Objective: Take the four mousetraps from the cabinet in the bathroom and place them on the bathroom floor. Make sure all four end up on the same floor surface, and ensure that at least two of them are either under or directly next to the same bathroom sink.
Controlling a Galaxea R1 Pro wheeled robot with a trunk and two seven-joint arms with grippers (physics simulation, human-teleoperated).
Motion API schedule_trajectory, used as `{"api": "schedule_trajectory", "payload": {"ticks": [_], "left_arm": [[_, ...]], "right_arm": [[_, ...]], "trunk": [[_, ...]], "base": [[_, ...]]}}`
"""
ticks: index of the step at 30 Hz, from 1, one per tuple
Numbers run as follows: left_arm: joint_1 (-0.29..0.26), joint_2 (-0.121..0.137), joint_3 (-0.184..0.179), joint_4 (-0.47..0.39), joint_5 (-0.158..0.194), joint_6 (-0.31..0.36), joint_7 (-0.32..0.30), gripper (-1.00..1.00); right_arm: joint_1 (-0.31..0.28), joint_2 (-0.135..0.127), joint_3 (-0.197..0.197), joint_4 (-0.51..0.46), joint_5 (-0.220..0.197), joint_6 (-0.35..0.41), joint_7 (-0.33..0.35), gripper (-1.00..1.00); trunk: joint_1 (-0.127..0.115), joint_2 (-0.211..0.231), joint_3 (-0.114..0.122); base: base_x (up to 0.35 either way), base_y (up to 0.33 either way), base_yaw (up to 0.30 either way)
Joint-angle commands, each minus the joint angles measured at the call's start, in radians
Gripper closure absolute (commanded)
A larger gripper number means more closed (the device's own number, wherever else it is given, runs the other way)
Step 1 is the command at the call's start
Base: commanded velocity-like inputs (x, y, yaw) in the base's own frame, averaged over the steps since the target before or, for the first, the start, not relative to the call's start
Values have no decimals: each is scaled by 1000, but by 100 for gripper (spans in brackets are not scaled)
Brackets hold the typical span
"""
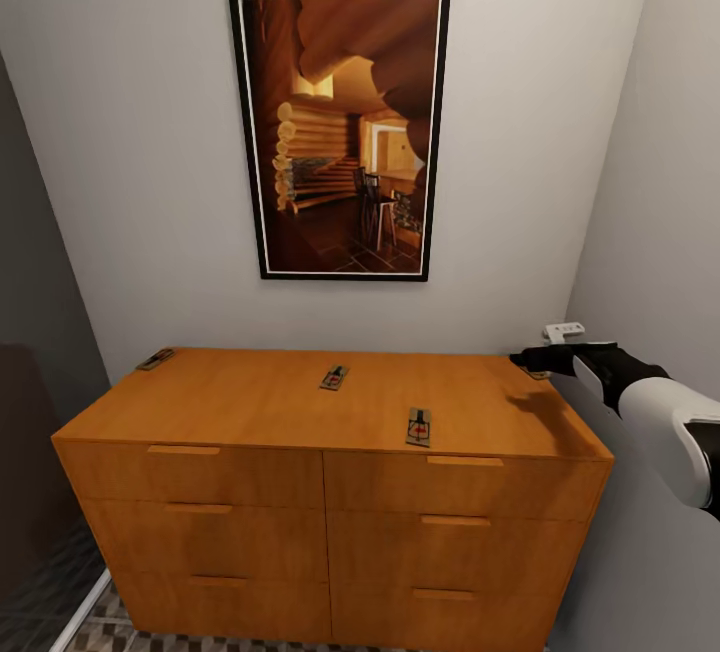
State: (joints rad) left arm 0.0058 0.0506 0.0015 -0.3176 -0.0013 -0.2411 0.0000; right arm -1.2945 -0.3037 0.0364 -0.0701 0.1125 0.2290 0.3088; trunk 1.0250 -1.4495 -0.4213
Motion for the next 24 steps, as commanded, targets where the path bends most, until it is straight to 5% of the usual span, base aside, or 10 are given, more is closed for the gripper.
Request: {"api": "schedule_trajectory", "payload": {"ticks": [1, 24], "left_arm": [[0, 0, 0, -1, 0, -1, 0, -100], [0, 0, 1, -1, 0, -1, 0, -100]], "right_arm": [[0, -1, 3, -2, 9, 4, 6, -100], [0, -9, 3, -2, 9, 4, 12, -100]], "trunk": [[0, -1, -1], [0, -1, -1]], "base": [[0, 0, 0], [0, 0, 0]]}}
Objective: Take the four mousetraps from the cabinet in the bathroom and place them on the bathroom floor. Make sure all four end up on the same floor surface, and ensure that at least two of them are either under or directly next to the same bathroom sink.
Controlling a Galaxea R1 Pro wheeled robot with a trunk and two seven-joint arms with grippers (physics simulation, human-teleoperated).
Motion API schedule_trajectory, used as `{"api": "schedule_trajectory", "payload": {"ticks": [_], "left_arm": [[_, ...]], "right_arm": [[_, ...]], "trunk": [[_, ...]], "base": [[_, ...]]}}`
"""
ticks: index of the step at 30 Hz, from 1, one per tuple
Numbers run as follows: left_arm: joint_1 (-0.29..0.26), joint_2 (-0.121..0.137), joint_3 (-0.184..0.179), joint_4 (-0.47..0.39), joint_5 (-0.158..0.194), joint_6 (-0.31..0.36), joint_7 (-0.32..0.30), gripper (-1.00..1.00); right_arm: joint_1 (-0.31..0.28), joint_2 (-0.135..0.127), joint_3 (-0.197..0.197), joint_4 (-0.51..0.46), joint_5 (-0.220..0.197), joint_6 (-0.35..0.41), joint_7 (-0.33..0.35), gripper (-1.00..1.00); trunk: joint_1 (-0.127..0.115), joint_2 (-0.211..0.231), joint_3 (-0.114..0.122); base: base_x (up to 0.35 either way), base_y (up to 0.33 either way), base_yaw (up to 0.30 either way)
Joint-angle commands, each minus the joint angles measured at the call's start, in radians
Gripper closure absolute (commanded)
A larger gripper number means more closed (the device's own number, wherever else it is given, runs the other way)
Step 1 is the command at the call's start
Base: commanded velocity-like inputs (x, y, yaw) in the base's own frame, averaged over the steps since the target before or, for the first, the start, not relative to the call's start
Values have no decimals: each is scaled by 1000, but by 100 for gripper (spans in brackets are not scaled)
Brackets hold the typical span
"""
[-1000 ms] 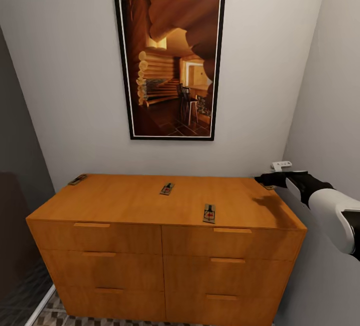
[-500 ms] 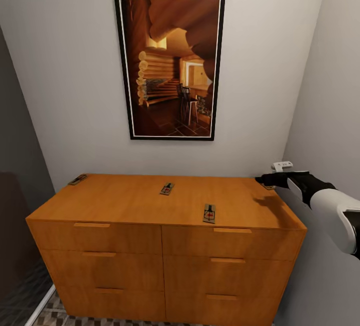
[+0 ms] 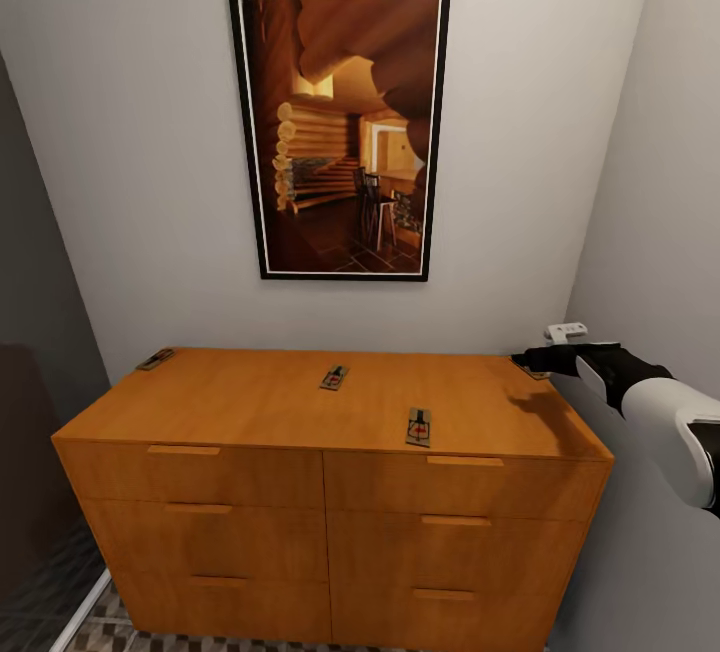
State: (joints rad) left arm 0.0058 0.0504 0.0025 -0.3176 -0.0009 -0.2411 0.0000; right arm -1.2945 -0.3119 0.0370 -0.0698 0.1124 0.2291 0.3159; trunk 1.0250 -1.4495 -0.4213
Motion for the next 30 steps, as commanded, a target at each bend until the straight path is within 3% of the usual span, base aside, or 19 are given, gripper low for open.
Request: {"api": "schedule_trajectory", "payload": {"ticks": [1, 30], "left_arm": [[0, 0, 0, -1, 0, -1, 0, -100], [0, 0, 0, -1, -1, -1, 0, -100]], "right_arm": [[0, -1, 3, -2, 9, 4, 5, -100], [8, -27, 3, -2, 9, -1, 6, -100]], "trunk": [[0, -1, -1], [0, -1, -1]], "base": [[0, 0, 0], [0, 0, 0]]}}
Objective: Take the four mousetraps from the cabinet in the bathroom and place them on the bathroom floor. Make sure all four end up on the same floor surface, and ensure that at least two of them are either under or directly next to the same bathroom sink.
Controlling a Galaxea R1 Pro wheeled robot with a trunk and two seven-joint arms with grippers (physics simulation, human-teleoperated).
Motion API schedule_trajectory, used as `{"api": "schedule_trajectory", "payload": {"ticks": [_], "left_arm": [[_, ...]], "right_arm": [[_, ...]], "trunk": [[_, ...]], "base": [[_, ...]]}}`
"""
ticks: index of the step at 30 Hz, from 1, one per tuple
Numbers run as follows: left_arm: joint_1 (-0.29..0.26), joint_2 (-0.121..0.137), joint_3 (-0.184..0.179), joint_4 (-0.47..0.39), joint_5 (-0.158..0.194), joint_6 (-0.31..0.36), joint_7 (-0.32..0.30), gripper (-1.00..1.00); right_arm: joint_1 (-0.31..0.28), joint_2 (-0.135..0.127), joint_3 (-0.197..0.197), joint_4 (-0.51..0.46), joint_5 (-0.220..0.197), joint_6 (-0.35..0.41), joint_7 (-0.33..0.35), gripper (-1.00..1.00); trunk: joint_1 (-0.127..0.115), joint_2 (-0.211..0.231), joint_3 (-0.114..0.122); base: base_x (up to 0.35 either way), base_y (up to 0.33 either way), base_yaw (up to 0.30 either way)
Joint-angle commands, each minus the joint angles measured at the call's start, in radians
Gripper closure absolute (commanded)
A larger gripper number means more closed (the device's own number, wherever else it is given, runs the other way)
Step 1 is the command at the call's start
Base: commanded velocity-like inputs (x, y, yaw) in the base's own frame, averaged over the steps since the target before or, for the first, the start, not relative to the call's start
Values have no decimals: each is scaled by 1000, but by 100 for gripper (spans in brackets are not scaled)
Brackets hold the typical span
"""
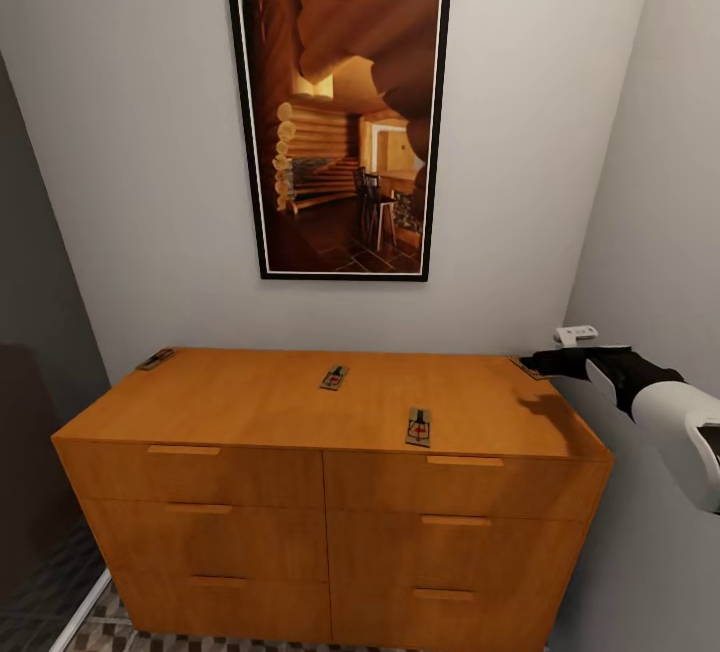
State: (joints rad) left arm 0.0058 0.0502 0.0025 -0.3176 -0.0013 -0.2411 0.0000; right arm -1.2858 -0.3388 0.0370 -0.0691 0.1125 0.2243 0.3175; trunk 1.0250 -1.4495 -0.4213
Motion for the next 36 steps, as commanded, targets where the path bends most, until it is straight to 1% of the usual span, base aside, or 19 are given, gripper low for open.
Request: {"api": "schedule_trajectory", "payload": {"ticks": [1, 8, 14, 21, 36], "left_arm": [[0, 0, 0, -1, 0, -1, 0, -100], [0, 0, 0, -1, 0, -1, 0, -100], [0, -1, 0, -1, 1, -1, 0, -100], [0, -1, 1, 5, 0, -1, 0, -100], [0, -1, 1, 8, 0, -1, 0, -100]], "right_arm": [[0, -1, 3, -2, 9, 1, 5, -100], [0, -2, 3, 24, 9, -36, 5, -100], [0, -2, 3, 36, 9, -49, 5, -100], [0, -2, 3, 39, 9, -52, 5, -100], [0, -2, 3, 41, 9, -55, 5, -100]], "trunk": [[0, -1, -1], [0, -1, -1], [0, -1, -1], [0, -1, -1], [0, -1, -1]], "base": [[0, 0, 0], [0, 0, 0], [0, 0, 0], [33, 0, 0], [91, 0, 0]]}}
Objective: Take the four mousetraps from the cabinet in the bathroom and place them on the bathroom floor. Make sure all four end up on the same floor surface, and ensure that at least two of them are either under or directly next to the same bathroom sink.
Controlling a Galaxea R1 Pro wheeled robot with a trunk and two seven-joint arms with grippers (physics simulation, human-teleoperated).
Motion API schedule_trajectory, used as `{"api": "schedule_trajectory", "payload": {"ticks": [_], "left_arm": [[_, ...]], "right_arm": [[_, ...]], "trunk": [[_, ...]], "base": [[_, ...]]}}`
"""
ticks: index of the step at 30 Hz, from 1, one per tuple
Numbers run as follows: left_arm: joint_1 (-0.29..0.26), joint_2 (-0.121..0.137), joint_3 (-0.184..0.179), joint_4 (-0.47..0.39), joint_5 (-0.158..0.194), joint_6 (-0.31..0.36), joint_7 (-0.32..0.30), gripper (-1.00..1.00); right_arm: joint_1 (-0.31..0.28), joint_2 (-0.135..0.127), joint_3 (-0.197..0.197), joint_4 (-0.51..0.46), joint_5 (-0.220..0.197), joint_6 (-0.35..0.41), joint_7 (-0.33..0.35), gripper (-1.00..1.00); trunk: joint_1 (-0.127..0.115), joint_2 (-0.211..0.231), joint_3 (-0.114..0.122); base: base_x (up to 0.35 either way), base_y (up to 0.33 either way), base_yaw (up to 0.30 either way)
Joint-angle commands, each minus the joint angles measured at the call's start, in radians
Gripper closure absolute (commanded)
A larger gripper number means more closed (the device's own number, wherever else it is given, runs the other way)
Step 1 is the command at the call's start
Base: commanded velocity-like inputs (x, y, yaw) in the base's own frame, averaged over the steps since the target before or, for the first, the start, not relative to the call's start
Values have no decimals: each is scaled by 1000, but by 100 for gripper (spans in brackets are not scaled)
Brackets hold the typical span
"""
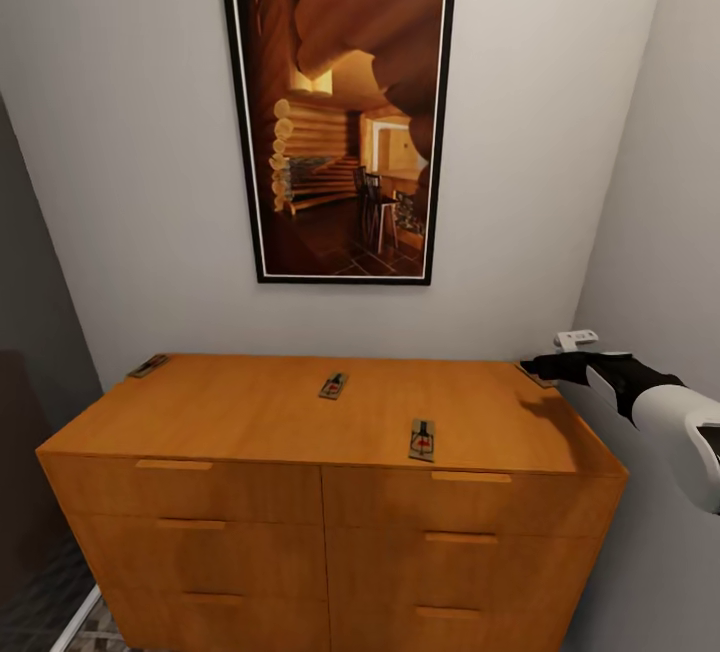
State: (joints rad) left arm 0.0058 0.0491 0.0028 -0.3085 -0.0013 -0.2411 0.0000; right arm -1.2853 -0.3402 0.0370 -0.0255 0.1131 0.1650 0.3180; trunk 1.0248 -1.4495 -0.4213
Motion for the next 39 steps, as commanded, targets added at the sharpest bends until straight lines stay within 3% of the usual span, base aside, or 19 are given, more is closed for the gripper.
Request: {"api": "schedule_trajectory", "payload": {"ticks": [1, 39], "left_arm": [[0, 0, 0, -1, 0, -1, 0, -100], [0, 4, -4, 0, -2, 5, 0, -100]], "right_arm": [[0, 0, 3, -2, 8, 4, 4, -100], [0, -1, 1, 3, 7, -12, 3, -100]], "trunk": [[0, 0, -1], [0, 0, -1]], "base": [[97, 0, 0], [13, 0, 0]]}}
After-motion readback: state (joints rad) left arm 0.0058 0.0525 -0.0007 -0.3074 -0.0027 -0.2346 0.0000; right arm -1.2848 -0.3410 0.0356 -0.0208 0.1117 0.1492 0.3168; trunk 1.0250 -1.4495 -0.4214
